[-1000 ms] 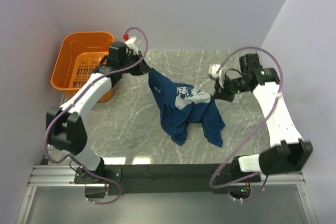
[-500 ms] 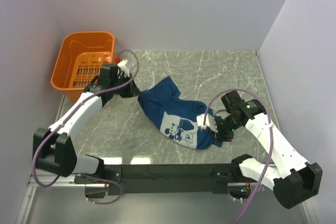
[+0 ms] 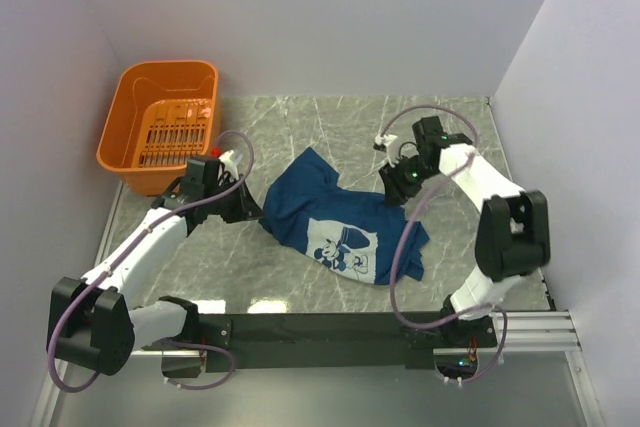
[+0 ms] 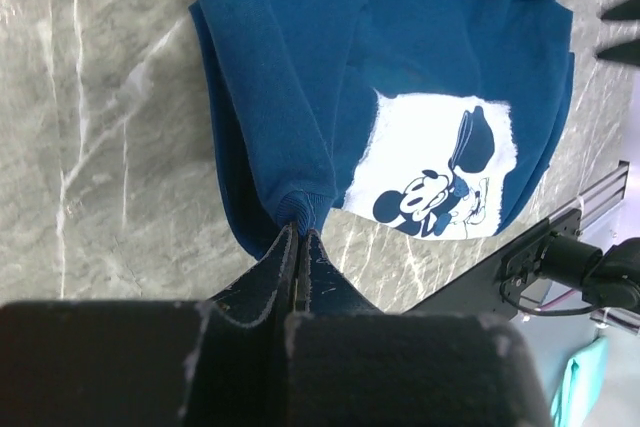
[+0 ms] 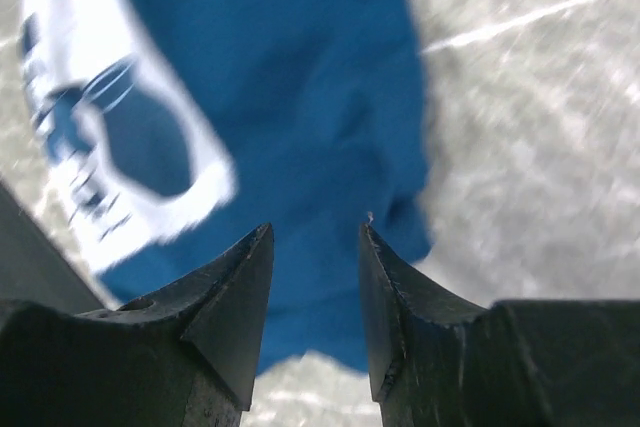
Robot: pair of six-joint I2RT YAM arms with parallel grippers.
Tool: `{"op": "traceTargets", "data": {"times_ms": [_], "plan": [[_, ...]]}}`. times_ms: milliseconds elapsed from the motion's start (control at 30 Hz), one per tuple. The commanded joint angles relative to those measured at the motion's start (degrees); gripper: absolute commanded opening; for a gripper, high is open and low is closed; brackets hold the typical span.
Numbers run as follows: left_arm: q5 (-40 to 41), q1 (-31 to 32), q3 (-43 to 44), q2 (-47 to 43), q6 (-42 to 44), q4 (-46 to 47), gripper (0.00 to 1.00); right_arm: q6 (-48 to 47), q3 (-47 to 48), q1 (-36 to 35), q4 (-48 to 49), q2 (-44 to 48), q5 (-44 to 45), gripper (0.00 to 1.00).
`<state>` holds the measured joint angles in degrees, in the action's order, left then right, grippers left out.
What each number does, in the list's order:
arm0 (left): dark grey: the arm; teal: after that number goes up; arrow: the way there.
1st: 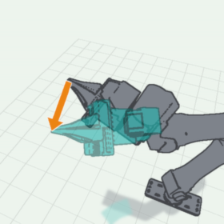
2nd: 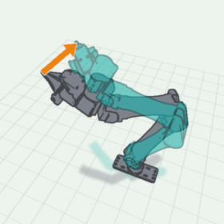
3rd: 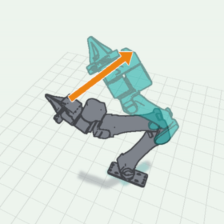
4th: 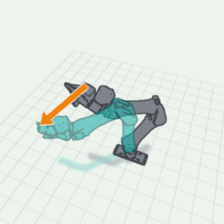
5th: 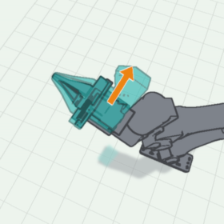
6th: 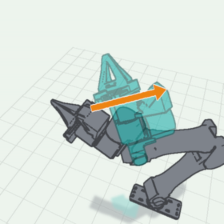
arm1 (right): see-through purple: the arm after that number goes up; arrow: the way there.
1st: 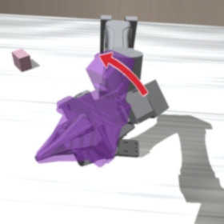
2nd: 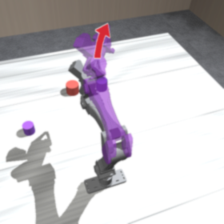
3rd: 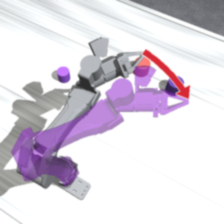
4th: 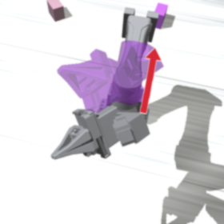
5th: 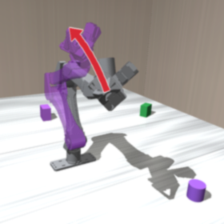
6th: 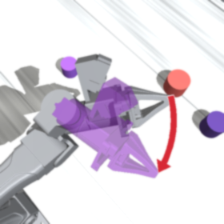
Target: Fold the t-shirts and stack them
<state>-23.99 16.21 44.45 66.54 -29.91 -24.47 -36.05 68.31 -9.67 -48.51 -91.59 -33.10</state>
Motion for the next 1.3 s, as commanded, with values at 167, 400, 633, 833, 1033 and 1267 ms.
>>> {"op": "traceTargets", "data": {"times_ms": [167,400,633,833,1033,1267], "plan": [[2.01,-0.12,-1.29,-2.38,-2.34,2.5,0.0,4.94,10.86,-2.45,4.83,-12.64,3.22,0.47],[6.4,-0.21,-0.16,-1.59,-2.43,-0.22,0.34,4.5,11.23,-3.16,4.39,-16.34,4.18,0.44],[10.28,-0.12,6.43,1.47,-0.59,0.38,0.69,6.52,10.7,-3.34,6.59,-16.43,3.57,0.31],[8.7,-0.12,13.64,13.75,2.75,4.34,0.71,6.7,10.88,-3.42,6.32,-15.72,2.69,0.14],[7.64,-0.21,25.76,30.29,7.75,3.12,0.67,6.7,9.56,-3.34,6.68,-14.49,2.25,0.08],[5.79,0.05,38.06,45.33,11.98,-0.92,0.63,7.14,8.51,-3.42,7.03,-13.61,1.64,0.06]]}}
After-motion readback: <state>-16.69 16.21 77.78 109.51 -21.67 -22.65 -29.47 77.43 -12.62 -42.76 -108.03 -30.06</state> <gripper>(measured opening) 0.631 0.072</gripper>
